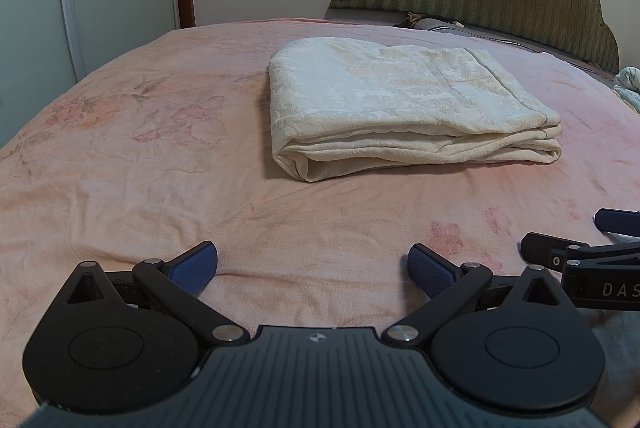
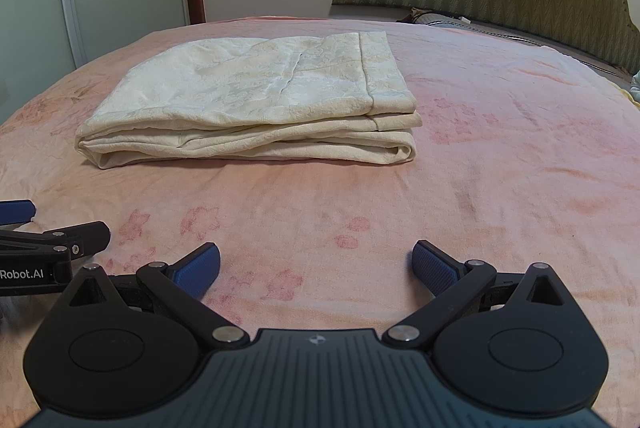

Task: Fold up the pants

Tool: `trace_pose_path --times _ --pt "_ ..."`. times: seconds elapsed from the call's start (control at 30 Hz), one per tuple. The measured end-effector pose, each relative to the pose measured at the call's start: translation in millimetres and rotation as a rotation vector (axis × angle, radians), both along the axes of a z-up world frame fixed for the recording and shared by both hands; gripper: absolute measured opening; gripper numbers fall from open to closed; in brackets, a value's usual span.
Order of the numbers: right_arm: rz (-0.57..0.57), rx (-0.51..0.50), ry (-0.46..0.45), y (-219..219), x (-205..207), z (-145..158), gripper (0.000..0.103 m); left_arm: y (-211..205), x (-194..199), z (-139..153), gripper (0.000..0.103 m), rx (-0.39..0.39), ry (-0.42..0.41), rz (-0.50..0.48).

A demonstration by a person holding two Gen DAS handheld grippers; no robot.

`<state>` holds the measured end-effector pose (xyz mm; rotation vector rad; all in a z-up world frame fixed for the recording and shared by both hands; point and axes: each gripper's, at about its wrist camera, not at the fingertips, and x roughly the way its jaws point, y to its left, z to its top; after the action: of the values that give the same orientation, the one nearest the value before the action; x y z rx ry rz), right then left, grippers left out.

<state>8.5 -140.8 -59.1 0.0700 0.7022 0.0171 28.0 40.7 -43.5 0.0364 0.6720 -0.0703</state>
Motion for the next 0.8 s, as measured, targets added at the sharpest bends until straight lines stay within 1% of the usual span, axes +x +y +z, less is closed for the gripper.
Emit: trace_pose_path --times 0.43,0.8 --pt "0.000 0.000 0.000 0.0 -0.1 0.1 0.103 -0.1 -0.5 -0.2 0.103 0.008 0.000 0.000" --pt "0.000 0.000 0.000 0.1 0.0 0.1 0.103 -0.9 -0.4 0.1 0.103 0.000 0.000 0.000"
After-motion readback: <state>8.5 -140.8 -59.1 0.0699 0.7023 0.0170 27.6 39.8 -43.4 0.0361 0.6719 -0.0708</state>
